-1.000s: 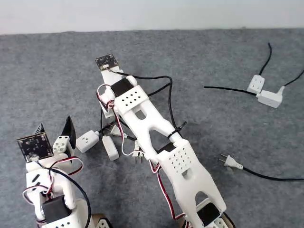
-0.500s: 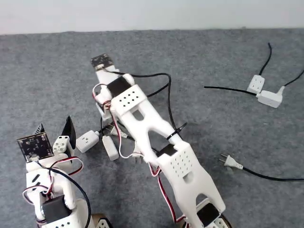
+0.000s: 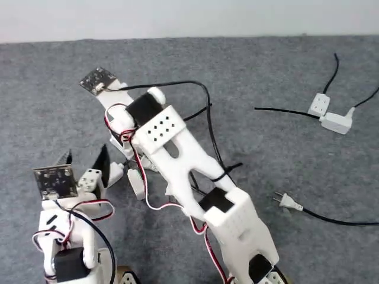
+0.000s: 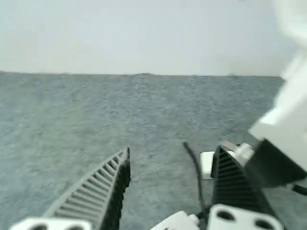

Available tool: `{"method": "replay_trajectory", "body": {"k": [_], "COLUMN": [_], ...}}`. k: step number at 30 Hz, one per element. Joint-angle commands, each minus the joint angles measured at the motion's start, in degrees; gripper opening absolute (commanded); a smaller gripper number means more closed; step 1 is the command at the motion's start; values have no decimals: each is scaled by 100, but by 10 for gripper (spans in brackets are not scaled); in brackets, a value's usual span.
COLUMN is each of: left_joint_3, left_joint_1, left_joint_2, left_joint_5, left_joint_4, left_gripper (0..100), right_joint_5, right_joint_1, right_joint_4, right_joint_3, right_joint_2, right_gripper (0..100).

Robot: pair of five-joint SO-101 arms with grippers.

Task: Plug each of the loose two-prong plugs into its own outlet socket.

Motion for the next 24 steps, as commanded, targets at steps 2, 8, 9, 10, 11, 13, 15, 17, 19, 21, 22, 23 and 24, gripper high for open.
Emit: {"method": "replay_trajectory", "body": {"k": [2,8,9,10,11,13,15,17,19,21,22,23,24], "left_joint_3": [-558,-760,-769,-769,-769,-769,-769,-760,-743,-734,-734,-734,-743], "left_joint_1": [466,501,501,492,484,484,475,466,466,466,466,466,466], "left_joint_2": [-9,-9,-9,-9,-9,-9,-9,-9,-9,-9,-9,-9,-9], "left_joint_5": [-273,-404,-431,-440,-440,-440,-440,-519,-580,-589,-589,-589,-589], "left_joint_4": [211,316,308,299,290,290,229,141,114,97,79,79,79], "left_gripper": [269,269,269,269,269,269,269,269,269,269,269,269,269], "right_joint_5": [158,281,316,343,343,352,352,352,334,334,334,325,325], "right_joint_1": [-22,-40,-48,-57,-57,-57,-57,-66,-66,-66,-75,-84,-119], "right_joint_4": [242,233,233,233,233,233,233,233,233,242,251,251,259], "right_joint_3": [237,642,721,782,844,888,897,897,897,905,905,905,905], "right_joint_2": [-892,-1288,-1323,-1349,-1376,-1385,-1402,-1402,-1402,-1402,-1402,-1402,-1402], "right_gripper": [8,8,8,8,8,8,8,8,8,8,8,8,8]}}
